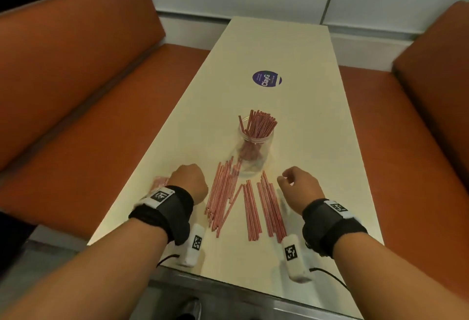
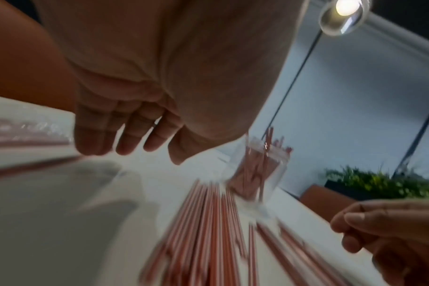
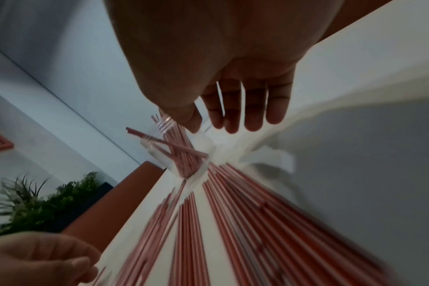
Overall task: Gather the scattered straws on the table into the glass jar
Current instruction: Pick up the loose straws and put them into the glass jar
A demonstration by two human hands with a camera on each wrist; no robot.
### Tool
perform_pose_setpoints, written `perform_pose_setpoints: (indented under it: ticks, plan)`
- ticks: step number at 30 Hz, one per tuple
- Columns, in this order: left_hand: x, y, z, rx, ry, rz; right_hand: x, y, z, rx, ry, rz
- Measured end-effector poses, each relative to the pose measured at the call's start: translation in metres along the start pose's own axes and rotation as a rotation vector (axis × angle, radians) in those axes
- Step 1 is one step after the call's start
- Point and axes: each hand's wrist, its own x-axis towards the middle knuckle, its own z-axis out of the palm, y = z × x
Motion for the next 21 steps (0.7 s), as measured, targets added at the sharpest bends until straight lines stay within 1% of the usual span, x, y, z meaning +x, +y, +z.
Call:
perform_pose_setpoints:
  ticks: [4,6,9,11,13,14,16,21]
  plan:
    - [-0.005,0.01,0.026,0.024,-0.029,-0.064,-0.013,0.006,0.014,-0.207,-0.102,0.084]
    - [-0.004,0.019,0.033,0.022,-0.027,-0.042,-0.019,0.003,0.021,-0.261,-0.121,0.105]
    - [-0.001,0.027,0.034,0.008,-0.005,0.039,-0.024,-0.003,0.028,-0.271,-0.118,0.14]
    - [0.002,0.016,0.033,0.022,0.004,-0.003,-0.026,-0.006,0.031,-0.269,-0.116,0.164]
    - [0.006,0.001,0.033,0.054,-0.018,-0.063,-0.026,-0.008,0.032,-0.254,-0.101,0.187]
    - [0.008,-0.003,0.036,0.089,-0.028,-0.065,-0.026,-0.009,0.034,-0.246,-0.096,0.198]
    - [0.012,-0.002,0.041,0.135,-0.001,-0.009,-0.026,-0.013,0.038,-0.24,-0.094,0.214]
    - [0.016,0.027,0.048,0.094,0.03,0.215,-0.025,-0.026,0.051,-0.27,-0.094,0.217]
